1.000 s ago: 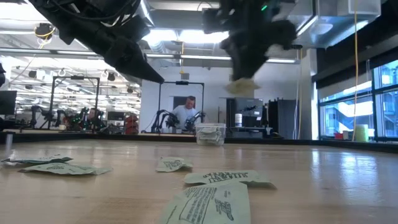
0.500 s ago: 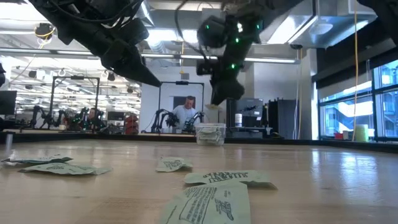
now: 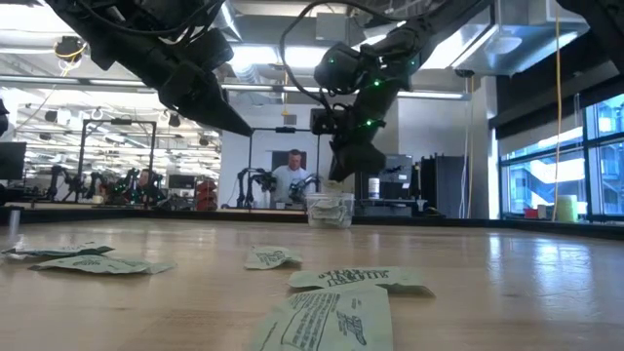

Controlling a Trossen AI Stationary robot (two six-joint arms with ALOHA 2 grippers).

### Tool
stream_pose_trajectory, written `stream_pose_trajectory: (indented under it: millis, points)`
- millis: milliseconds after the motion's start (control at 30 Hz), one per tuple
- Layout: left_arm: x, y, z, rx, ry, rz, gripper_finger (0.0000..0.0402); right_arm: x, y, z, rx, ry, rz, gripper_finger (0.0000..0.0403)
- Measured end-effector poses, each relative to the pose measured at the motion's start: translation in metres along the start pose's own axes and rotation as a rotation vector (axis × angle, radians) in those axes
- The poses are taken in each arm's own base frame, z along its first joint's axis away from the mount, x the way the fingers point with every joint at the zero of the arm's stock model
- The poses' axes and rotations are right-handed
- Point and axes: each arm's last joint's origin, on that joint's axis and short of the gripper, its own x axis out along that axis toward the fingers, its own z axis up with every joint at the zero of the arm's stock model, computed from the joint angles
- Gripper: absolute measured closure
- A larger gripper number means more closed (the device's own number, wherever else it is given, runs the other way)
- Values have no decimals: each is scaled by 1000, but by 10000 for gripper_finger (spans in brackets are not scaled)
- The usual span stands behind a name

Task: Pick and place items into bin
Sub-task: Put the light green stevia packet into the transparent bin

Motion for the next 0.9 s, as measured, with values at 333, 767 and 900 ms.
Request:
stream_pose_trajectory:
  millis: [333,767,900]
  points:
    - [0,0,0,0,0,0,300,4,-12,-5,13,-10,-32,403]
    - [0,0,0,0,0,0,300,5,-13,-7,22,-58,33,392]
    - [0,0,0,0,0,0,300,5,-13,-7,22,-57,31,368]
